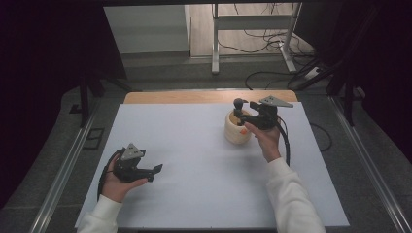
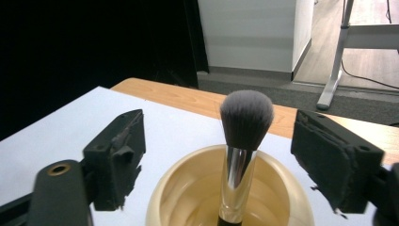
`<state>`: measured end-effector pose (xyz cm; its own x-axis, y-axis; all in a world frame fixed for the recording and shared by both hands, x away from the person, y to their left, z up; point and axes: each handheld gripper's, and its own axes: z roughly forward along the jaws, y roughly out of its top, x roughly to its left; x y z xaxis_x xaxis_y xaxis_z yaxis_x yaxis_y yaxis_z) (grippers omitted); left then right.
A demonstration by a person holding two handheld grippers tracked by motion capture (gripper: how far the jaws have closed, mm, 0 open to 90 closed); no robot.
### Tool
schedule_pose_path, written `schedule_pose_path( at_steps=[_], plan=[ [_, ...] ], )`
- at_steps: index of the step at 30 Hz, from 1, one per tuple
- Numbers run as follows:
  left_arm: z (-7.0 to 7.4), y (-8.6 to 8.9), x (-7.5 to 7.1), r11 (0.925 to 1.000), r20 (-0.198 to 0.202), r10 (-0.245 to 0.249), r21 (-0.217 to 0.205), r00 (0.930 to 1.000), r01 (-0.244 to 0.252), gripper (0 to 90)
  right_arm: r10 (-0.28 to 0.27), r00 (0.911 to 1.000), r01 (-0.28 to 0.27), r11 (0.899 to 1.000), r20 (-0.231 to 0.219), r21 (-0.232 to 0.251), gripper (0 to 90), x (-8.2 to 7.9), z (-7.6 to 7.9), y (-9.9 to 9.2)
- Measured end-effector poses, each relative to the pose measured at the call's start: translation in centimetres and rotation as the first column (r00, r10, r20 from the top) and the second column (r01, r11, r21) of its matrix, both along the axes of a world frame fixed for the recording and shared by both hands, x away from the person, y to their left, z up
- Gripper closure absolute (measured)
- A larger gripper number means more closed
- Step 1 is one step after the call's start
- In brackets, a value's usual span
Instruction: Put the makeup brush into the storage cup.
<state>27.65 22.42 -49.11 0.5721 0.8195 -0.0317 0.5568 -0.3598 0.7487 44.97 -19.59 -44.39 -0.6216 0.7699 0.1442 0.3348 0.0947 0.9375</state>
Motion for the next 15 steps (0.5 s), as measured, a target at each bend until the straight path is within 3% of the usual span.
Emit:
schedule_pose_path(
  at_steps=[6,12,15],
  plan=[
    [0.0,0.2,0.0,0.9999,0.001,0.006,-0.008,1.0000,-0.006,15.7,0.033,0.9993,-0.034,0.999,-0.015,-0.034,13.9,-0.9,0.7,-0.5],
    [0.0,0.2,-0.1,1.0000,0.002,0.002,-0.008,1.0000,-0.002,15.6,0.049,0.9988,-0.049,0.996,-0.011,-0.076,13.7,-2.9,0.8,-1.5],
    [0.2,0.5,-0.2,0.9998,0.005,0.007,-0.018,1.0000,-0.007,15.6,0.053,0.9985,-0.054,0.996,-0.009,-0.071,13.5,-3.4,1.2,-1.9]
  ],
)
